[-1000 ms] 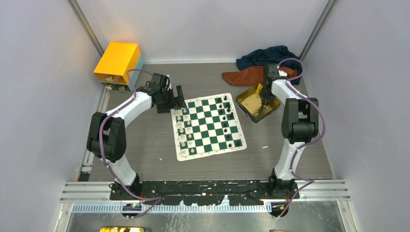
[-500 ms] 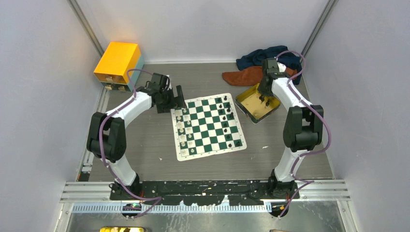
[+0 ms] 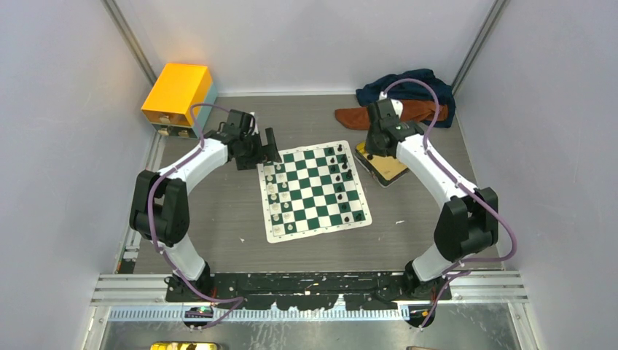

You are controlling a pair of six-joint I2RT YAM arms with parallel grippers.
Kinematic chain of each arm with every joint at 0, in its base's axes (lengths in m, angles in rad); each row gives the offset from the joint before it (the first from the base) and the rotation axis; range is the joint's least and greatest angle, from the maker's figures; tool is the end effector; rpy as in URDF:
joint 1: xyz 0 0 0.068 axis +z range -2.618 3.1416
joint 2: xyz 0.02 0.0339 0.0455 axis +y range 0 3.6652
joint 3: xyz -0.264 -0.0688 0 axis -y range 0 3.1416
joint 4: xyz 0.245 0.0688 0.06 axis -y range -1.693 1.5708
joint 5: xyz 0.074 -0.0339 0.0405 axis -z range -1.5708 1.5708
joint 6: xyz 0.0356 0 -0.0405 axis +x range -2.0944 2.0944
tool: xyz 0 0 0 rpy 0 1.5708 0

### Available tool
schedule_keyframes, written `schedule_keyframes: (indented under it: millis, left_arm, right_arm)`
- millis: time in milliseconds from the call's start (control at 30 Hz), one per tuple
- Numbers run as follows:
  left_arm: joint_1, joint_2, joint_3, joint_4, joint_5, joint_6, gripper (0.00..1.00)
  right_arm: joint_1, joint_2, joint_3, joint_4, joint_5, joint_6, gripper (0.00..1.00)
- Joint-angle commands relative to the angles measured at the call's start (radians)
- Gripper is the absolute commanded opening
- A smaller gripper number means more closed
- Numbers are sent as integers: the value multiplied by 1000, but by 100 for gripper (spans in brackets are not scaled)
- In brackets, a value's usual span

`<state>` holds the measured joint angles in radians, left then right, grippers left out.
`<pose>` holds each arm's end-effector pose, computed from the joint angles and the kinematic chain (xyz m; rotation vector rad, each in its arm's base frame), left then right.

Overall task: Set up the chess pieces on the board
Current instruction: Place the chess piece on the chessboard.

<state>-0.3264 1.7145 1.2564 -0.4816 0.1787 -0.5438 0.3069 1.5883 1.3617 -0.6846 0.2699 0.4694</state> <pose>0.3469 -0.1241 0.2322 -0.2053 2.5782 -0.5658 0.3300 0.0946 0.2953 0.3103 2.4168 0.0094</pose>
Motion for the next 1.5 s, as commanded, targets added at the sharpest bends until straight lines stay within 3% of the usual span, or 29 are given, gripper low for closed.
schedule_keyframes:
  millis: [0,600,1467]
  left_arm:
    - [-2,-47,17,42,1,-12,100]
    - [-8,-35,25,42,-13,-21,100]
    - [-8,5,49,29,-21,-7,100]
  right_arm:
    - [59,-80,-59,-24,9,9,1]
    - [218,-85,-257,34,9,47,1]
    - [221,82,-271,148,-28,27,1]
